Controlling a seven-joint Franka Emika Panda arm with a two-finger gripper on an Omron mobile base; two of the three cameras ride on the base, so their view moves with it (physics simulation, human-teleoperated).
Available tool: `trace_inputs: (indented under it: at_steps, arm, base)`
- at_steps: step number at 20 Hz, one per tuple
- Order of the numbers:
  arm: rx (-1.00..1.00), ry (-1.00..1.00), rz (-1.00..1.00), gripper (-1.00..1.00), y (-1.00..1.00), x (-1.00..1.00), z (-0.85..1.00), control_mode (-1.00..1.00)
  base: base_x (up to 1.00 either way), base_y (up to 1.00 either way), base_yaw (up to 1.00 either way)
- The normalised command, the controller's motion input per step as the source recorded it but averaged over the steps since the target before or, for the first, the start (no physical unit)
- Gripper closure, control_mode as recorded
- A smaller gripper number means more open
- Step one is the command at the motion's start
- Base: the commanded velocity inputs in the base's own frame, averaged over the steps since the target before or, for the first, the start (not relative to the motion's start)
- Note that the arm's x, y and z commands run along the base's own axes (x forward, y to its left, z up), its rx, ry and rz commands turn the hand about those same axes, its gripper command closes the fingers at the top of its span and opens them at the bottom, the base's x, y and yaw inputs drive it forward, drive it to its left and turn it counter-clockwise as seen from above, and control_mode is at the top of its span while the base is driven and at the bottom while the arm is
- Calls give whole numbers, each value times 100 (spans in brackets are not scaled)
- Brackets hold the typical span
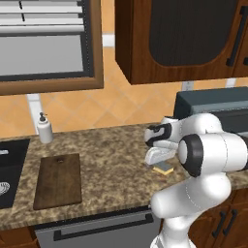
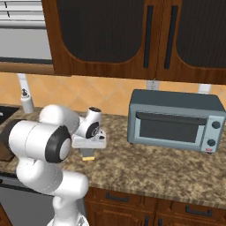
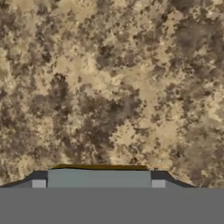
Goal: Pick up the sponge from the counter and clean the cutting board by briefly scrubbing or pressing down on the cutting board. Once finished, release the sponge.
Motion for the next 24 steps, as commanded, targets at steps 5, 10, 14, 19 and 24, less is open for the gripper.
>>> trace_inputs:
  at_steps: [5, 10, 14, 19, 24]
  arm:
    - [3, -10, -22, 100, 55, 5, 40, -100]
    - [-2, -4, -20, 100, 100, 13, 100, -100]
    - [0, 0, -2, 100, 100, 36, 93, -100]
    - [0, -3, -15, 100, 100, 16, 36, -100]
    - [-1, -9, -10, 100, 100, -11, 8, -100]
  base:
    - [0, 0, 0]
    - [0, 0, 0]
    - [0, 0, 0]
    - [0, 0, 0]
    - [0, 0, 0]
